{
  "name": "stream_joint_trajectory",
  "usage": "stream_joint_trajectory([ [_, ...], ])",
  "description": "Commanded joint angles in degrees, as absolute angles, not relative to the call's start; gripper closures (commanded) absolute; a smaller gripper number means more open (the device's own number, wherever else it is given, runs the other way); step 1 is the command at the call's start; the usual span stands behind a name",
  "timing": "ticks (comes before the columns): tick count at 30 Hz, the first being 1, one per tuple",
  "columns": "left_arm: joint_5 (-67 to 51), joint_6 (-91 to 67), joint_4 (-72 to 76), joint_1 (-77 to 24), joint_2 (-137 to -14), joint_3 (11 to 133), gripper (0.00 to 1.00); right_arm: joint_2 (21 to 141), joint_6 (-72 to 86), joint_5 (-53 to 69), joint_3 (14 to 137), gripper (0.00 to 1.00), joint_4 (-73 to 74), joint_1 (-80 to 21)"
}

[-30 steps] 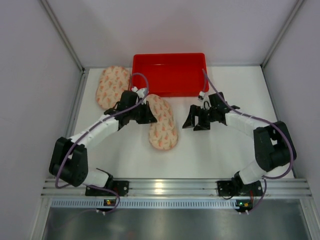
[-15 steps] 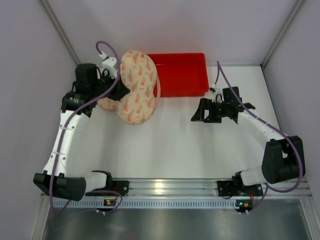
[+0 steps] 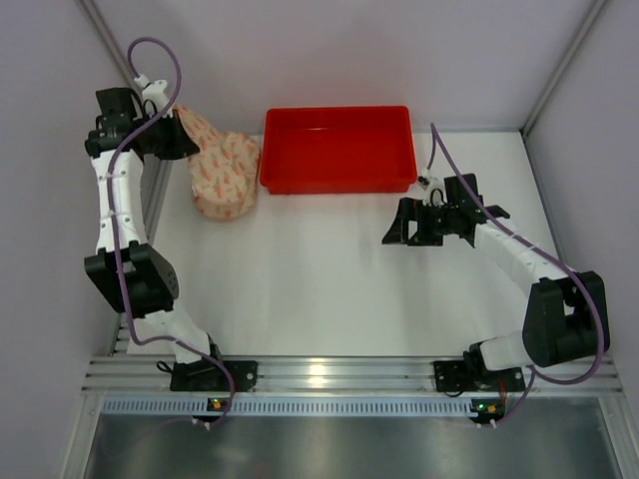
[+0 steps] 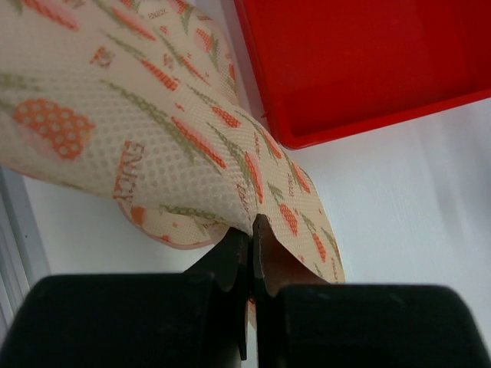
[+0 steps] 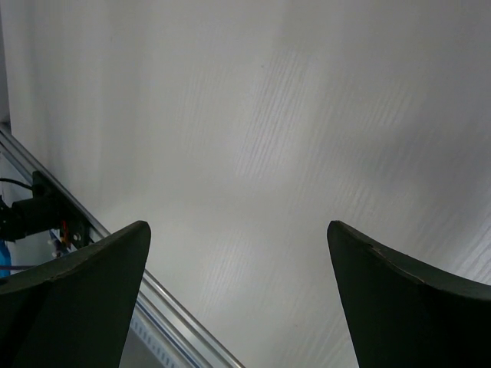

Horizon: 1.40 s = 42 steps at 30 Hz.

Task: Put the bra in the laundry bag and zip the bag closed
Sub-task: Place the laundry bag inside the laundry bag.

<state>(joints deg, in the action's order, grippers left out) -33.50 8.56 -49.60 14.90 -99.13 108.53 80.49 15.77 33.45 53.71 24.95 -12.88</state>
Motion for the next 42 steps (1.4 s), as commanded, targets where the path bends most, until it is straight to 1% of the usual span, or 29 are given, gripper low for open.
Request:
stream_joint_trajectory([
  [1,-38.5,9.8,-48.8,16.8,-102.3,114.3,1.0,78.7,14.7,33.0,54.1,0.0,23.7,-12.5],
  [15,-48.0,15.5,-48.2,17.7,-115.9,121.7,1.0,79.8,15.6,33.8,52.9,0.01,21.8,-12.0],
  [20,-55.5,16.6,-48.1,17.7,-120.2,123.4,1.0,80.2,15.6,34.1,52.9,0.01,21.6,-11.7],
  [23,-57.4,18.2,-48.0,17.7,-122.3,123.9,1.0,79.9,15.5,34.2,52.5,0.01,21.5,-11.5],
  [29,-55.3,19.8,-48.0,17.6,-128.2,127.2,1.0,79.9,15.6,34.3,51.5,0.01,21.0,-11.2],
  [33,-48.4,21.1,-48.0,17.5,-134.1,131.6,1.0,80.2,15.8,34.5,51.8,0.01,21.0,-11.0],
  [37,-45.9,22.2,-47.8,17.5,-137.5,135.8,1.0,79.8,15.7,34.5,51.5,0.0,21.0,-10.8],
  [40,-43.8,22.8,-47.4,17.5,-138.6,136.1,0.97,79.5,15.8,34.5,51.1,0.01,20.9,-10.8],
  [42,-41.8,23.2,-47.3,17.5,-139.2,136.1,0.94,79.4,15.7,34.5,51.0,0.0,20.9,-10.6],
])
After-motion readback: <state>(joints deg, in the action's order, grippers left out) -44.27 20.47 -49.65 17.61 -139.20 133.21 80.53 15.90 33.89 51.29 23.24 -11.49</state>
